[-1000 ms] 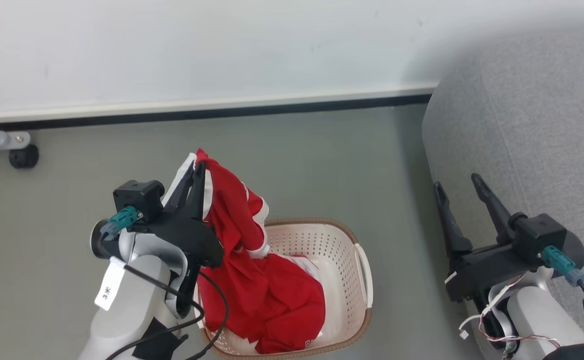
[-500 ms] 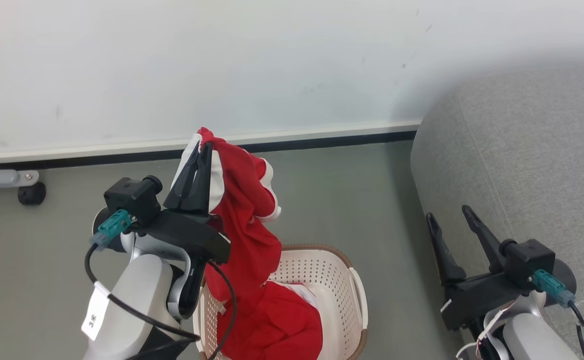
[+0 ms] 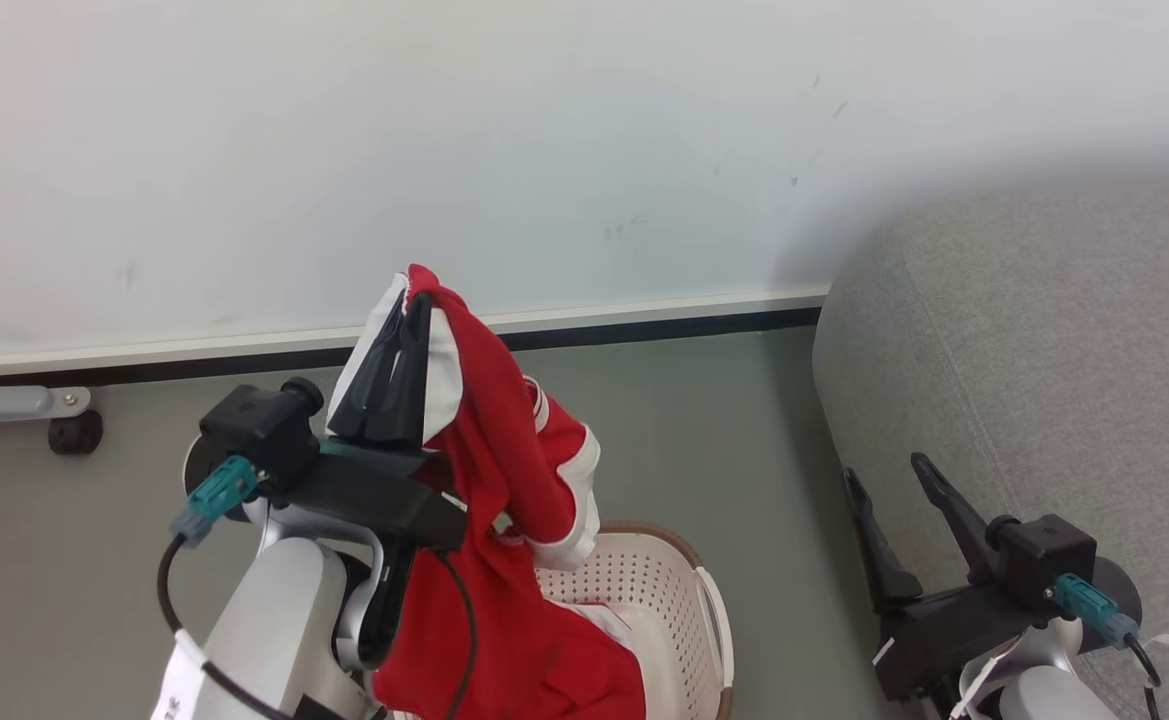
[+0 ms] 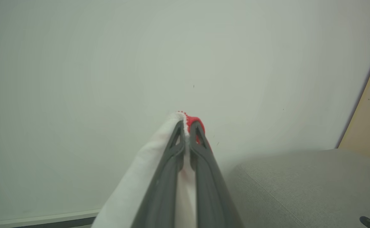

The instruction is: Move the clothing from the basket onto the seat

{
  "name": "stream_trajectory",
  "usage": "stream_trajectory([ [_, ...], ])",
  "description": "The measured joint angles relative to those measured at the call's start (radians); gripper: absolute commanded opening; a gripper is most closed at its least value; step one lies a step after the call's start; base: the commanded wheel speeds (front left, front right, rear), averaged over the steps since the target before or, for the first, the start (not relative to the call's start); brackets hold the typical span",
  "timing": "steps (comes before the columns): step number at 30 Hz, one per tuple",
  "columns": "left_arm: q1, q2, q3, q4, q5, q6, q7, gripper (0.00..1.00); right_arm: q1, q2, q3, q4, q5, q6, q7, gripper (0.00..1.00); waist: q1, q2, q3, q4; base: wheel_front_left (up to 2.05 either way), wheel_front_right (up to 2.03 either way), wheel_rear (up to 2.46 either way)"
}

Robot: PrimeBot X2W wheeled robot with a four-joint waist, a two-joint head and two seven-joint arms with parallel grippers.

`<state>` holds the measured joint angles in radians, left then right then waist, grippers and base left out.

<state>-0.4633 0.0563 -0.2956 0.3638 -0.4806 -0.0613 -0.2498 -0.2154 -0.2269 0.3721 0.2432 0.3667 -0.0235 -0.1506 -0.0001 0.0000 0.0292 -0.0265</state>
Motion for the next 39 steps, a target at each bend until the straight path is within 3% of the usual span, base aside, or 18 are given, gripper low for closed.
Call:
stream_trajectory([
  [18, 0.063, 0.020, -0.005, -0.140, 0.008, 0.032, 0.021, 0.00, 0.018, 0.010, 0.043, -0.072, 0.002, 0.000, 0.046, 1.00, 0.0001, 0.0000, -0.008, 0.005, 0.00, 0.00, 0.00],
  [32, 0.072, 0.021, -0.037, -0.192, 0.015, 0.035, 0.063, 0.00, -0.101, 0.109, 0.174, -0.093, -0.005, 0.076, 0.088, 1.00, 0.0001, 0.0000, 0.002, 0.015, 0.00, 0.00, 0.00],
  [39, 0.078, 0.015, -0.076, -0.211, 0.027, 0.035, 0.082, 0.00, -0.172, 0.132, 0.232, -0.052, -0.014, 0.097, 0.099, 1.00, 0.0001, 0.0000, 0.006, 0.030, 0.00, 0.00, 0.00],
])
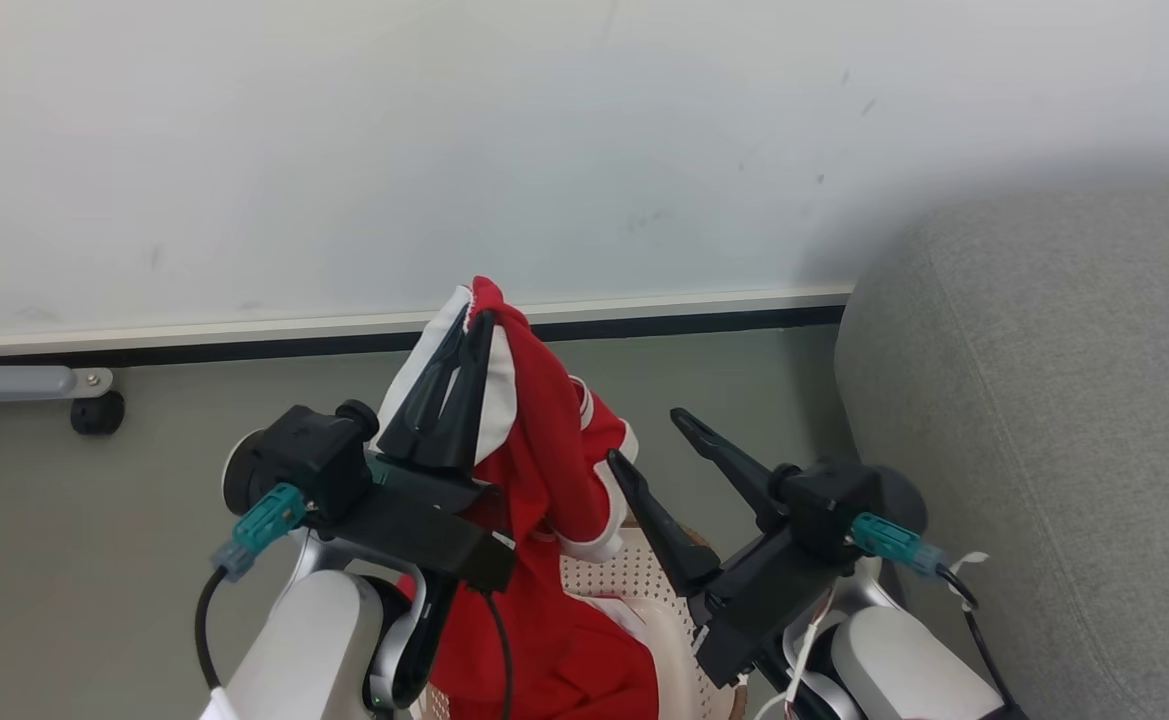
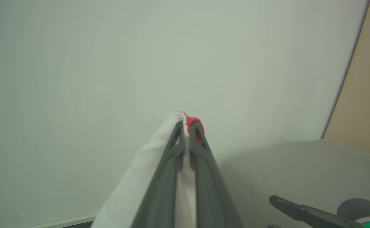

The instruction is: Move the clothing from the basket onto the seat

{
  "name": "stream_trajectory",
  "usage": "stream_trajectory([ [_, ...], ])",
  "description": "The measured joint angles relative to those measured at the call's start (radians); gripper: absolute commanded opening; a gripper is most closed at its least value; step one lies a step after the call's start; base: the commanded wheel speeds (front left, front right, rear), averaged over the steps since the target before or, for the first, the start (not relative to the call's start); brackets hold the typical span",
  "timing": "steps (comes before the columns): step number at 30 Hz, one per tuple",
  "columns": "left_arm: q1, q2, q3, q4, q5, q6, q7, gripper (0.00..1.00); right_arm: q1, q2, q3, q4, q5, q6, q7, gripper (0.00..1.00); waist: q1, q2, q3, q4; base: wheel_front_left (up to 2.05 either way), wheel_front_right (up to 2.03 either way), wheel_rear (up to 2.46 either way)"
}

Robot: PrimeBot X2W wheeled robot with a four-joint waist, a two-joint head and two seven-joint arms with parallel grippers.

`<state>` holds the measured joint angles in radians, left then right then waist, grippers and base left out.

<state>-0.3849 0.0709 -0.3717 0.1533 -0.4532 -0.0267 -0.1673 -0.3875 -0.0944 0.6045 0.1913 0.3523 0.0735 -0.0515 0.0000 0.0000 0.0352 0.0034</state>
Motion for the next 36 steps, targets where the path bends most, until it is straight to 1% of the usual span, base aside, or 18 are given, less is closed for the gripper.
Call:
stream_trajectory([
  [1, 0.000, 0.000, -0.004, -0.004, 0.006, 0.000, 0.001, 0.00, -0.010, 0.002, 0.007, 0.010, 0.000, 0.005, 0.004, 1.00, 0.0000, 0.0000, 0.000, 0.003, 0.00, 0.00, 0.00],
  [4, 0.001, 0.000, -0.020, -0.021, 0.009, -0.001, 0.008, 0.00, -0.039, 0.011, 0.023, 0.035, -0.001, 0.007, 0.008, 1.00, 0.0000, 0.0000, 0.002, 0.013, 0.00, 0.00, 0.00],
  [6, 0.002, -0.002, -0.022, -0.037, 0.009, -0.001, 0.008, 0.00, -0.062, 0.016, 0.039, 0.059, -0.001, 0.016, 0.008, 1.00, 0.0000, 0.0000, 0.004, 0.019, 0.00, 0.00, 0.00],
  [14, 0.015, -0.003, -0.054, -0.080, 0.012, -0.001, 0.022, 0.00, -0.139, 0.022, 0.077, 0.154, 0.003, 0.026, 0.011, 1.00, 0.0000, 0.0000, 0.007, 0.031, 0.00, 0.00, 0.00],
  [19, 0.025, -0.003, -0.066, -0.095, 0.013, -0.007, 0.030, 0.00, -0.166, 0.025, 0.109, 0.189, 0.018, 0.033, 0.010, 1.00, 0.0000, 0.0000, 0.008, 0.036, 0.00, 0.00, 0.00],
  [20, 0.025, -0.003, -0.068, -0.099, 0.013, -0.008, 0.030, 0.00, -0.173, 0.026, 0.118, 0.202, 0.018, 0.034, 0.009, 0.77, 0.0000, 0.0001, 0.008, 0.037, 0.00, 0.00, 0.00],
  [21, 0.025, -0.003, -0.071, -0.101, 0.013, -0.009, 0.032, 0.00, -0.180, 0.026, 0.122, 0.210, 0.020, 0.034, 0.008, 0.15, 0.0000, 0.0000, 0.009, 0.038, 0.00, 0.00, 0.00],
  [22, 0.025, -0.004, -0.074, -0.103, 0.013, -0.009, 0.035, 0.00, -0.184, 0.026, 0.125, 0.217, 0.025, 0.037, 0.006, 0.00, 0.0000, 0.0000, 0.008, 0.039, 0.00, 0.00, 0.00],
  [26, 0.025, -0.005, -0.085, -0.110, 0.013, -0.009, 0.040, 0.00, -0.200, 0.027, 0.141, 0.242, 0.039, 0.038, -0.003, 0.00, 0.0000, 0.0000, 0.008, 0.042, 0.00, 0.00, 0.00],
  [31, 0.025, -0.006, -0.087, -0.113, 0.013, -0.009, 0.044, 0.00, -0.218, 0.027, 0.181, 0.245, 0.081, 0.038, -0.021, 0.00, 0.0000, 0.0000, 0.008, 0.044, 0.00, 0.00, 0.00],
  [36, 0.026, -0.005, -0.088, -0.118, 0.013, -0.010, 0.053, 0.00, -0.222, 0.027, 0.191, 0.252, 0.106, 0.038, -0.045, 0.00, 0.0000, 0.0000, 0.009, 0.041, 0.00, 0.00, 0.00],
])
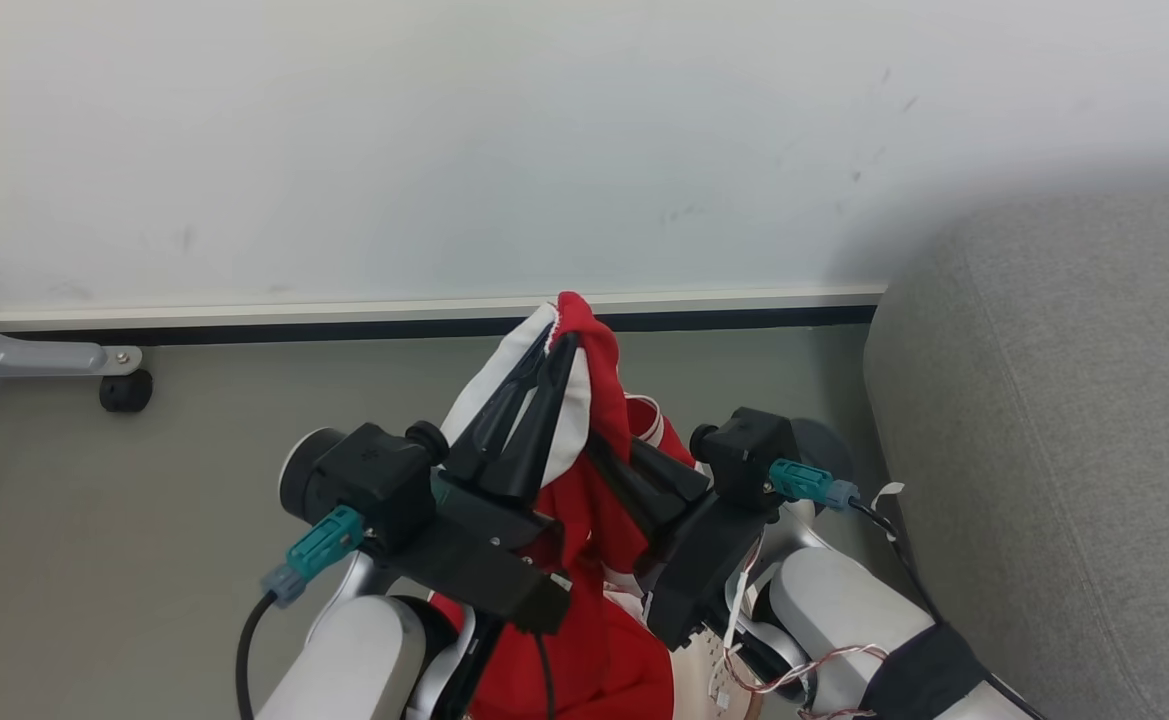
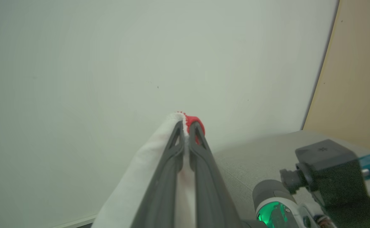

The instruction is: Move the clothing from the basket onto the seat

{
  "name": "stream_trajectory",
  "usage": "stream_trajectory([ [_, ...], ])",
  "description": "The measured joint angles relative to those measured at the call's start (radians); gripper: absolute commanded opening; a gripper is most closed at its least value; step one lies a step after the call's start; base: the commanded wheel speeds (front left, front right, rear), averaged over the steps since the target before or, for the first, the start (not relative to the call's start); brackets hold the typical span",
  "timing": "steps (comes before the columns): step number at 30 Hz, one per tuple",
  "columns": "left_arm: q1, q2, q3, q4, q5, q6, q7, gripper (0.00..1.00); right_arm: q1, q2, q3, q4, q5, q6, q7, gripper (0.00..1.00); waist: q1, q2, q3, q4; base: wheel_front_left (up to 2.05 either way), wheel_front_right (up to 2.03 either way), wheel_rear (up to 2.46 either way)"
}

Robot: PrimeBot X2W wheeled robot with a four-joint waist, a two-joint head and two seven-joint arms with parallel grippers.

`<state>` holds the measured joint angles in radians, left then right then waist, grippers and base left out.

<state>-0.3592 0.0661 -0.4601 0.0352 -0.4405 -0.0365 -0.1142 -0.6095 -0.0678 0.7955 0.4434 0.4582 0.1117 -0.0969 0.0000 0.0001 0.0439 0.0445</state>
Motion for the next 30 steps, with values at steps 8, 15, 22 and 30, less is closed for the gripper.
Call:
stream_trajectory([
  [8, 0.015, 0.024, -0.006, -0.007, 0.002, 0.000, 0.016, 1.00, -0.037, 0.000, -0.015, 0.008, 0.027, -0.002, -0.051, 0.00, 0.0000, 0.0000, 0.000, -0.017, 0.00, 0.00, 0.00],
  [15, 0.041, 0.047, -0.011, -0.005, 0.012, -0.007, 0.025, 1.00, -0.044, 0.000, -0.050, 0.024, 0.028, -0.007, -0.090, 0.00, 0.0000, 0.0000, -0.002, -0.029, 0.00, 0.00, 0.00],
  [22, 0.091, 0.077, -0.055, 0.014, 0.031, -0.017, 0.044, 1.00, -0.062, -0.015, -0.086, 0.042, 0.035, -0.016, -0.107, 0.00, 0.0000, 0.0000, -0.002, -0.053, 0.00, 0.00, 0.00],
  [30, 0.123, 0.098, -0.081, 0.020, 0.060, -0.017, 0.061, 1.00, -0.061, -0.048, -0.110, 0.055, 0.035, -0.033, -0.116, 0.00, 0.0000, 0.0000, 0.010, -0.078, 0.00, 0.00, 0.00],
])
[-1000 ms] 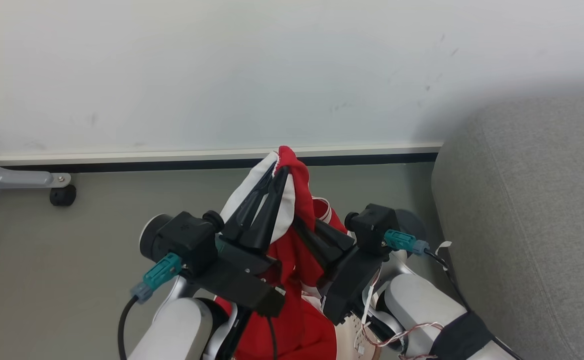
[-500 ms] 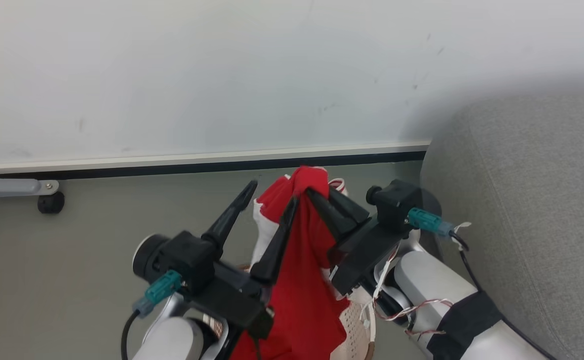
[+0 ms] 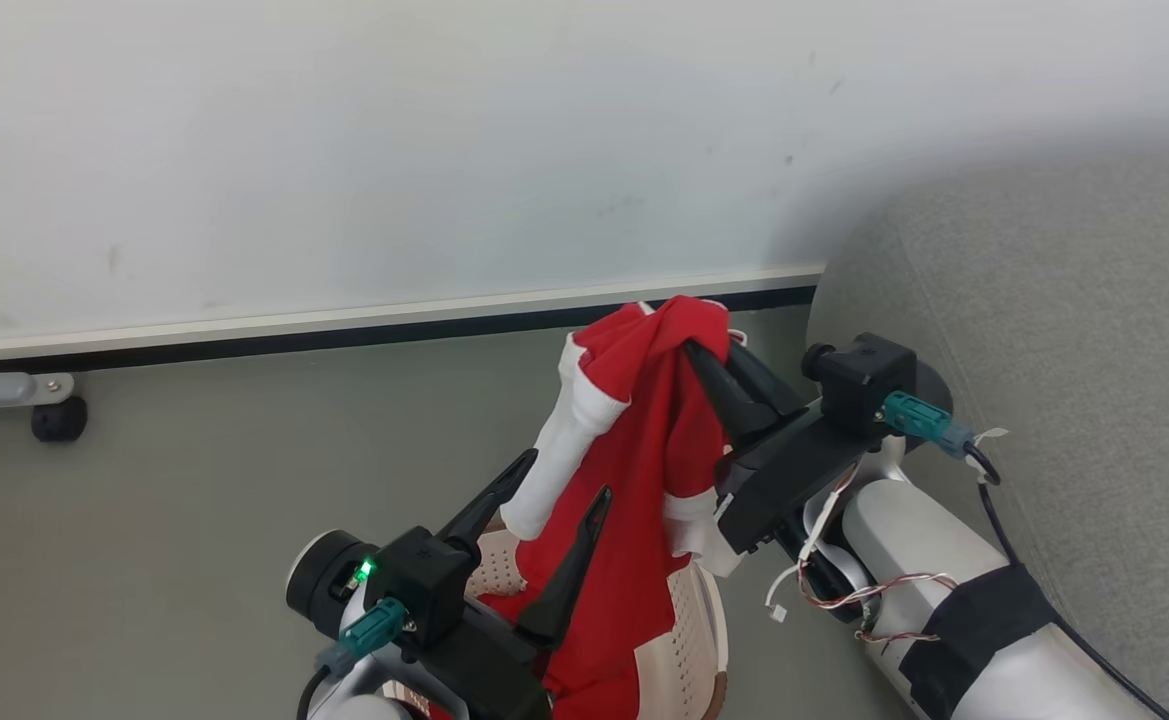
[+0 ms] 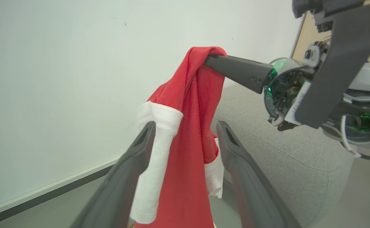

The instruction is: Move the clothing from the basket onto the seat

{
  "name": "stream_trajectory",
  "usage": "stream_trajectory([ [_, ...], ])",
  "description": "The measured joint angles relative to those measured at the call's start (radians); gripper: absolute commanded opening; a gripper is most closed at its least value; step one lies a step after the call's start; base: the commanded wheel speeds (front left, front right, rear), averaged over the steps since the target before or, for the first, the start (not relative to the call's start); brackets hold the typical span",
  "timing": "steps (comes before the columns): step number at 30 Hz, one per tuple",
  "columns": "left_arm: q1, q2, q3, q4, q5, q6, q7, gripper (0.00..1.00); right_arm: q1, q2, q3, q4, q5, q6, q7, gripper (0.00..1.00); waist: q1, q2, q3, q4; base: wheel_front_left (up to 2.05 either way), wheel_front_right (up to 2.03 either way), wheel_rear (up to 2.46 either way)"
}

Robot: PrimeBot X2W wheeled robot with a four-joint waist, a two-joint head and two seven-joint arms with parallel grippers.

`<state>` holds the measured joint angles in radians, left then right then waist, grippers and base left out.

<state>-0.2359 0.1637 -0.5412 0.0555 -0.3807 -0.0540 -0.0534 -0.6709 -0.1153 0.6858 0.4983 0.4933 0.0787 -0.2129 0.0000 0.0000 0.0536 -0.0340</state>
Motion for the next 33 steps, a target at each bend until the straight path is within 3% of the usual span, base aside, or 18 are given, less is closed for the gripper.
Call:
stream_trajectory([
  [12, 0.016, 0.032, -0.021, -0.036, 0.032, 0.000, 0.014, 1.00, 0.005, -0.027, -0.030, -0.006, 0.003, -0.015, -0.008, 0.00, 0.0000, 0.0000, 0.036, -0.076, 0.00, 0.00, 0.00],
  [33, -0.029, 0.070, -0.034, -0.094, 0.090, -0.001, 0.052, 1.00, 0.027, -0.066, -0.116, -0.029, 0.035, -0.050, -0.026, 0.00, 0.0001, 0.0000, 0.131, -0.274, 0.00, 0.00, 0.00],
])
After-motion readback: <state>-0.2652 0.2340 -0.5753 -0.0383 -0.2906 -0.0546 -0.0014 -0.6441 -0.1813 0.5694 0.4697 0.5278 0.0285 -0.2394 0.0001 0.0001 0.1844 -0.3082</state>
